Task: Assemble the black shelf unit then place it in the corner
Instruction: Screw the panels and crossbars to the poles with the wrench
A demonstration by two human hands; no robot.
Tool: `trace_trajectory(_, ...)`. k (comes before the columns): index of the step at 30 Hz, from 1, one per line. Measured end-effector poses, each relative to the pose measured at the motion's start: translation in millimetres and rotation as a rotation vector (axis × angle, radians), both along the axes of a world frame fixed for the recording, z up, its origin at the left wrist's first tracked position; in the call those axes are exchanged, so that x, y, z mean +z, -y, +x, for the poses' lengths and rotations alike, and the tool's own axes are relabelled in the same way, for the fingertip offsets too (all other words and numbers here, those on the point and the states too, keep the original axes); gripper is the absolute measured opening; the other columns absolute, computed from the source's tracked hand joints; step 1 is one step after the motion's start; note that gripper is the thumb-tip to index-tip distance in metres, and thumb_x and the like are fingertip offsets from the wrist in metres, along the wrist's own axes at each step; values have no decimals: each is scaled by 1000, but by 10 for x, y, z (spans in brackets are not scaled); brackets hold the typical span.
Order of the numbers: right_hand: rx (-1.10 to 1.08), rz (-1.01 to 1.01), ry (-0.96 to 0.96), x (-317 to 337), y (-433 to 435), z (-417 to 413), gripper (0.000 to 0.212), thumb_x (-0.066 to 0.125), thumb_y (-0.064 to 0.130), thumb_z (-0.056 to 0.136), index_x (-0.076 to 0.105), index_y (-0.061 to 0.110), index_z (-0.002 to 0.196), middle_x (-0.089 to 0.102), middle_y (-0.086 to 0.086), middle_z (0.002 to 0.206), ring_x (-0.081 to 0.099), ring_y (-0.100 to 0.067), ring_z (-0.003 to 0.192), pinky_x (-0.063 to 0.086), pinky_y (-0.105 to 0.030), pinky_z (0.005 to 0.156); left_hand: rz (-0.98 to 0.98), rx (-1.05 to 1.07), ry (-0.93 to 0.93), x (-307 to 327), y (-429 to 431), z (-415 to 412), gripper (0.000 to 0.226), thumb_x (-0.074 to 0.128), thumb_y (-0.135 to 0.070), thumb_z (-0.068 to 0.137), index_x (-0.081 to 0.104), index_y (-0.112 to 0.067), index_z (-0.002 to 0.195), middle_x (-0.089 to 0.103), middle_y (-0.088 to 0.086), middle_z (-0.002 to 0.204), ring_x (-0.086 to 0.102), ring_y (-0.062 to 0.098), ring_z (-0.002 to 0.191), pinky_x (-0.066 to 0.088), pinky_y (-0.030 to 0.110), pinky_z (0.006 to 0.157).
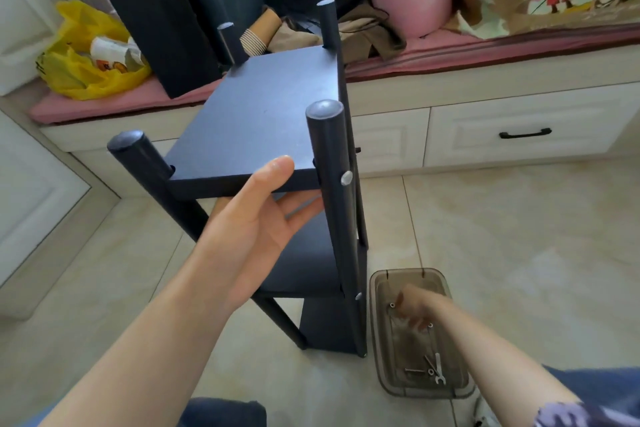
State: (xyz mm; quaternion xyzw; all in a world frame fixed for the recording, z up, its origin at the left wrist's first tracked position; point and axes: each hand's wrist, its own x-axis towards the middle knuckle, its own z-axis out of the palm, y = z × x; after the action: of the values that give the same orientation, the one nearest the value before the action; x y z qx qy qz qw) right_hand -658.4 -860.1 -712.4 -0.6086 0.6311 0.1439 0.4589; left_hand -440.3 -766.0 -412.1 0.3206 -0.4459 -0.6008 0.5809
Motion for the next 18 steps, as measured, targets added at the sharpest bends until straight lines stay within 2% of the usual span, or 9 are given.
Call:
trace_trajectory(3,51,-106,-65,-298,1,-6,25,59,24,96,59,13,119,64,-7,121,64,-25,110,50,-27,78,1,14,2,-6,10,-6,15,65,-23,93,69,-15,104,73,11,117,69,34,113,57,40,93)
trace_trajectory(7,133,-211,-41,-502,67,25,27,53,18,99,57,11,125,60,-12,133,59,-28,119,47,-33,96,-9,-1,4,3,30,-29,27,71,-28,90,70,-13,112,74,9,118,70,32,112,55,40,95)
trace_trajectory(10,191,-205,-33,-659,57,63,39,41,11,102,46,8,140,49,-16,145,52,-32,128,42,-38,106,-2,-19,7,6,31,-31,24,69,-29,91,73,-14,109,74,7,118,69,30,115,55,39,97)
trace_trajectory(14,139,-186,47,-836,-1,79,47,24,20,106,32,12,152,42,-16,152,45,-34,135,36,-41,112,27,0,1,7,4,-14,21,72,-31,88,76,-16,103,74,7,116,69,29,114,55,38,96)
trace_trajectory(16,157,-291,69,-880,-52,82,47,33,27,106,37,12,150,46,-14,149,44,-32,135,35,-39,112,34,16,-20,9,-5,-4,20,74,-31,87,76,-17,100,74,9,116,70,30,112,56,39,95)
trace_trajectory(18,118,-335,117,-917,-103,104,48,40,27,105,38,12,150,44,-13,150,41,-31,138,32,-38,112,38,26,-24,9,-16,0,19,75,-31,86,77,-17,98,74,9,115,70,31,112,56,39,95)
